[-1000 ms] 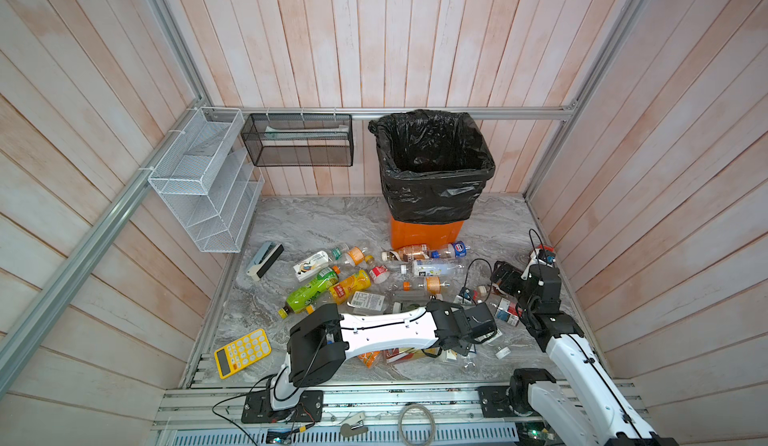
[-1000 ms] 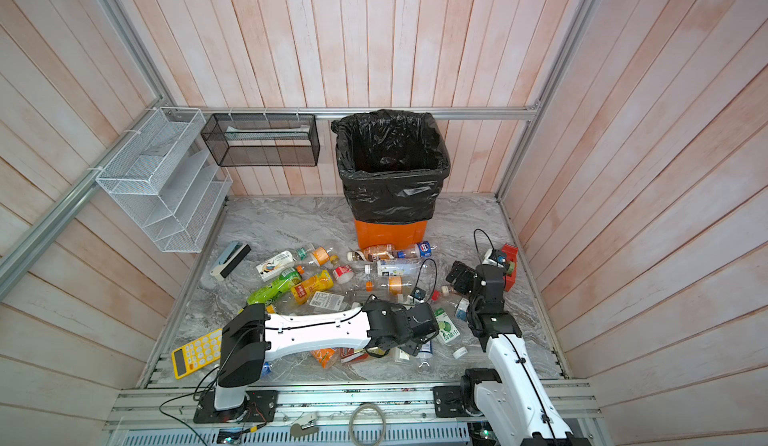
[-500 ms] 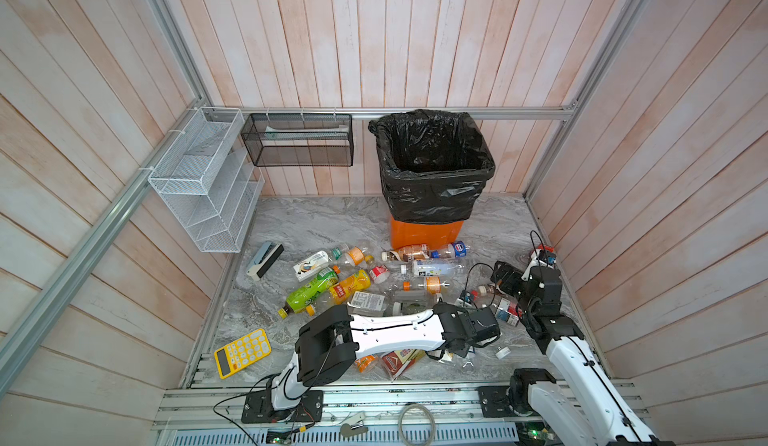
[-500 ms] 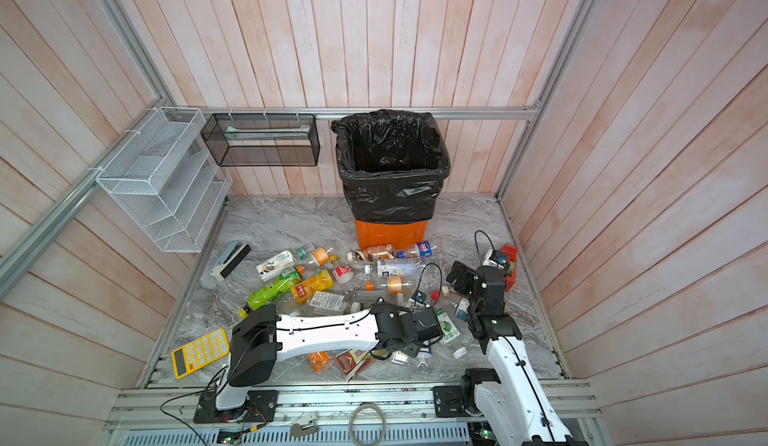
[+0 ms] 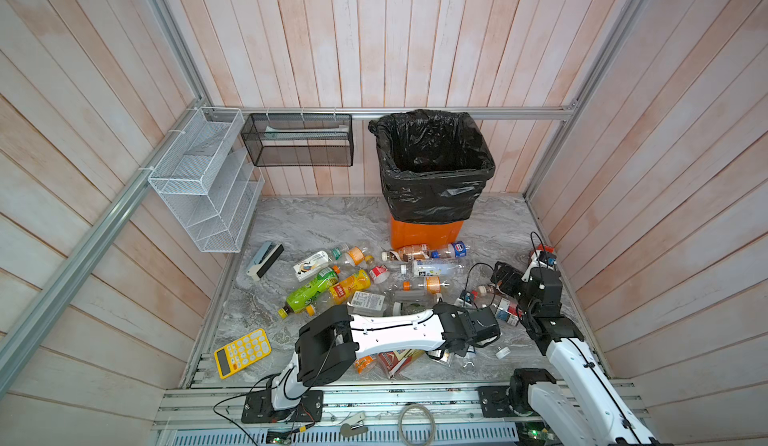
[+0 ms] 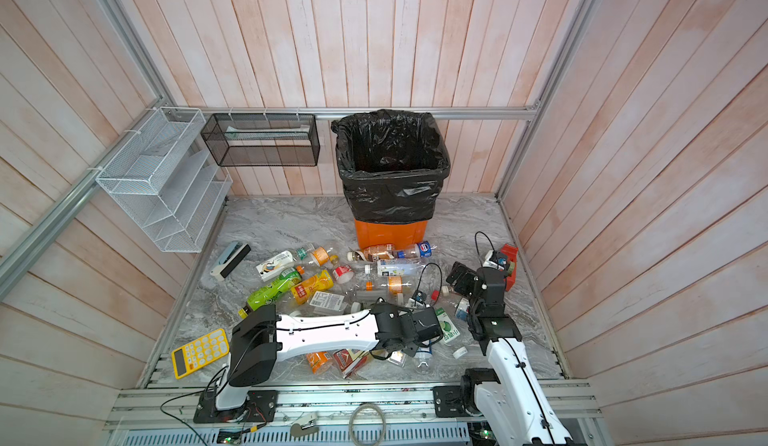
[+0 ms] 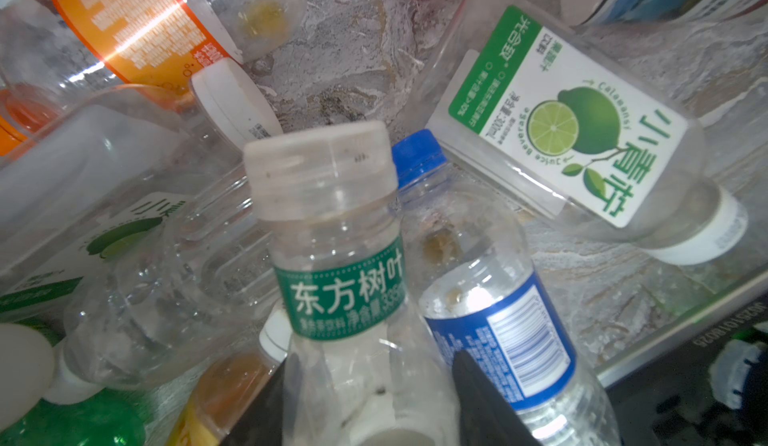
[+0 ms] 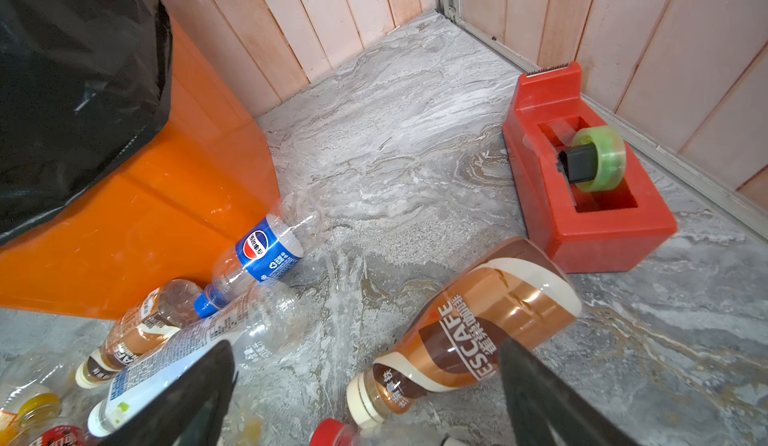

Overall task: Throw the plastic bottles in the bin
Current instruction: 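Grasp the clear water bottle with green label using the left gripper, then lift the water bottle with the left gripper and release it into the bin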

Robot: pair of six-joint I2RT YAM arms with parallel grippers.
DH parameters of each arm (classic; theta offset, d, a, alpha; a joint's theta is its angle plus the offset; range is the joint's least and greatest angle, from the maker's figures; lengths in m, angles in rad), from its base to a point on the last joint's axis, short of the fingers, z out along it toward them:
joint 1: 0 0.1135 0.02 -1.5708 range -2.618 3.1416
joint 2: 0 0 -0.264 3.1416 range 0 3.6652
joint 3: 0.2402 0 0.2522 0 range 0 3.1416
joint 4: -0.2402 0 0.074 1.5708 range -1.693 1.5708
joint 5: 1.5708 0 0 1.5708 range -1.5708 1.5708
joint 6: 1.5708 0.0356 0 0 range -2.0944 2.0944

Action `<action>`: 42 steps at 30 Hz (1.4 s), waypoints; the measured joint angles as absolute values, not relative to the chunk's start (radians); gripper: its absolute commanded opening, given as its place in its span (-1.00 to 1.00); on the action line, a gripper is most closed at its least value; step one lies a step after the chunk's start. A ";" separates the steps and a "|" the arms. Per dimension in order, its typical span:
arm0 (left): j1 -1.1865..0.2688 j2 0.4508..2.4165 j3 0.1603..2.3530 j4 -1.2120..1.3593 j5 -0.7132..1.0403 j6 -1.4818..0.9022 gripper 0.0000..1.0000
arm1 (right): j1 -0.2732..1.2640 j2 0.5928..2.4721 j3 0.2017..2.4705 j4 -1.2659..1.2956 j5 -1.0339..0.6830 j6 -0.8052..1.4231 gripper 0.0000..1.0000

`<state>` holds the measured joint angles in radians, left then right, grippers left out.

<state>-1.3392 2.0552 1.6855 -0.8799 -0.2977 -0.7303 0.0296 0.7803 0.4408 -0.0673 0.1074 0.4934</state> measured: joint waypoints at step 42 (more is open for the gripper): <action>-1.252 1.475 1.759 -0.182 -0.705 0.161 0.06 | 0.029 0.728 0.441 -0.046 0.114 0.467 0.98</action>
